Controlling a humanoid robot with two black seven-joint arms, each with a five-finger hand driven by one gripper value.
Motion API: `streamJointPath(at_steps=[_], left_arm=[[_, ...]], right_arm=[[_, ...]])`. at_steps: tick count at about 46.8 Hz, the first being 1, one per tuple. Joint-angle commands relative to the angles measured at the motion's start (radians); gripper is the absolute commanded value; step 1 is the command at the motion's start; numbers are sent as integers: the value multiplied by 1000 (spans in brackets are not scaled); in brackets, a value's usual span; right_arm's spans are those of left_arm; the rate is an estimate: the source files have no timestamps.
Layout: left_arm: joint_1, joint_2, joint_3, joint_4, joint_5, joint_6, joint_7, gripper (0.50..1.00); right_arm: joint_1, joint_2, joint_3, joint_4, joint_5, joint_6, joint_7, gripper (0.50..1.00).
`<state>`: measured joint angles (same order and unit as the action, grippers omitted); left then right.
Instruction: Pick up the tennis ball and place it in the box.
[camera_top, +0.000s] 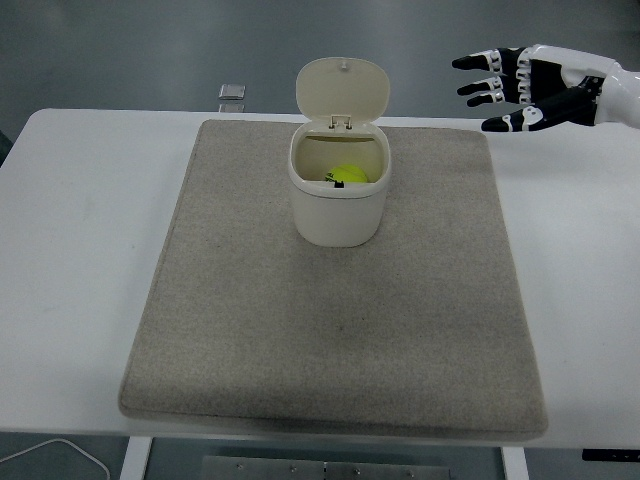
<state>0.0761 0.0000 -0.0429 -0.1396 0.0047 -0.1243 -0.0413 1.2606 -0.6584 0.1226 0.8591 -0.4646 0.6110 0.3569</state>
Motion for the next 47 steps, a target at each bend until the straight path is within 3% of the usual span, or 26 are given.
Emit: streamJointPath(at_steps=[1, 8, 14, 25, 39, 47], left_arm=[[1, 0, 0, 0, 0, 0, 0, 996], [1, 0, 0, 0, 0, 0, 0, 996], [-1, 0, 0, 0, 0, 0, 0, 996], [-1, 0, 0, 0, 0, 0, 0, 996], [-1, 0, 0, 0, 0, 0, 0, 996], [-1, 0, 0, 0, 0, 0, 0, 996]], right_arm=[[-18, 7, 5, -31, 92, 0, -30, 907], [-47, 34, 8, -41, 251, -114, -101, 909], [-72, 46, 8, -48, 352, -169, -110, 909], [-110, 125, 9, -80, 486, -224, -111, 909], [-141, 128, 9, -80, 710, -277, -125, 909], [-173, 129, 11, -80, 744, -289, -125, 911]])
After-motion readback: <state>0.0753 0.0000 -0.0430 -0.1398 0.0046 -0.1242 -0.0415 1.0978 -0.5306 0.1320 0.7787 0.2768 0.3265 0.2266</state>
